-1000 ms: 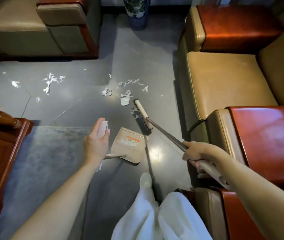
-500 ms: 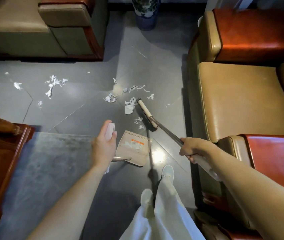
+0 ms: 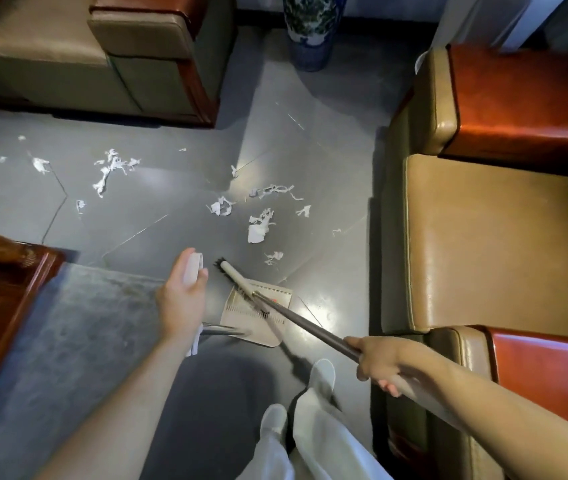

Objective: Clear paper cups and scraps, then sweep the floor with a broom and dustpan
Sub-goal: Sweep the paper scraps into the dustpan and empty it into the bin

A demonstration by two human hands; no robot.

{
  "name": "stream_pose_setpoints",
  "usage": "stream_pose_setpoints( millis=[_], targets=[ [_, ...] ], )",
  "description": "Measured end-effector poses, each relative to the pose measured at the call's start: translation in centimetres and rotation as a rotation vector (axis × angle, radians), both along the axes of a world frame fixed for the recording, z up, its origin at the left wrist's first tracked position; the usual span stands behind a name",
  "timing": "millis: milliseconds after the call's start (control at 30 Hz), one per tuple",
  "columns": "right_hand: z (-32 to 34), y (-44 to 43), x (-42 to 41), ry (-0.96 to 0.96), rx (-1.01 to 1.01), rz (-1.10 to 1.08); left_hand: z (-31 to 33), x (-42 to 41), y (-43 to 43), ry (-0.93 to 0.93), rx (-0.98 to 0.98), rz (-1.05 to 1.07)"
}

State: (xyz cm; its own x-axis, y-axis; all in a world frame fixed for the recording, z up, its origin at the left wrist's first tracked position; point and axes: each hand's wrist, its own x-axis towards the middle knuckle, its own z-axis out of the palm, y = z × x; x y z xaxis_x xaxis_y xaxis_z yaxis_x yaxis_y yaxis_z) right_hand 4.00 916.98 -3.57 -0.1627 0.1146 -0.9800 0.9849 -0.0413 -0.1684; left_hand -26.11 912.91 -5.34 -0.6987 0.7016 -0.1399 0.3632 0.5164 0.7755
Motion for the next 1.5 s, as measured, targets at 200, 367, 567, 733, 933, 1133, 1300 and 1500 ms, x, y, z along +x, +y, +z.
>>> stream_pose_setpoints(
  millis=[200,367,567,733,933,1133,1300,1500],
  targets=[
    [1.6,5.3,0.8,-0.007,0.184,0.074,0.0,1.3,2.8,-0.026,0.006,0.052],
    [1.4,11.4,-1.7,-0.040,0.320,0.125,0.3,1.5,5.3,-0.025,0.038,0.068],
    [-0.9,18.4,-6.3,-0.017,0.415,0.216,-0.7,0.8,7.2,0.024,0.024,0.088],
    [-2.6,20.4,-8.4,-0.051,0.348,0.330,-0.4,0.1,9.4,0.032,0.021,0.103],
    [-1.8,17.5,-4.2,-0.058,0.037,0.300,0.4,0.8,11.4,0.084,0.051,0.090],
    [0.4,15.9,0.8,-0.042,0.066,0.026,0.6,1.3,10.9,0.094,0.046,0.042],
    [0.8,17.1,0.0,-0.079,0.166,0.096,0.4,0.9,11.2,0.088,0.045,0.047],
    [-1.6,19.4,-3.7,-0.045,0.223,0.046,0.3,1.0,12.3,0.113,0.035,0.049]
  ],
)
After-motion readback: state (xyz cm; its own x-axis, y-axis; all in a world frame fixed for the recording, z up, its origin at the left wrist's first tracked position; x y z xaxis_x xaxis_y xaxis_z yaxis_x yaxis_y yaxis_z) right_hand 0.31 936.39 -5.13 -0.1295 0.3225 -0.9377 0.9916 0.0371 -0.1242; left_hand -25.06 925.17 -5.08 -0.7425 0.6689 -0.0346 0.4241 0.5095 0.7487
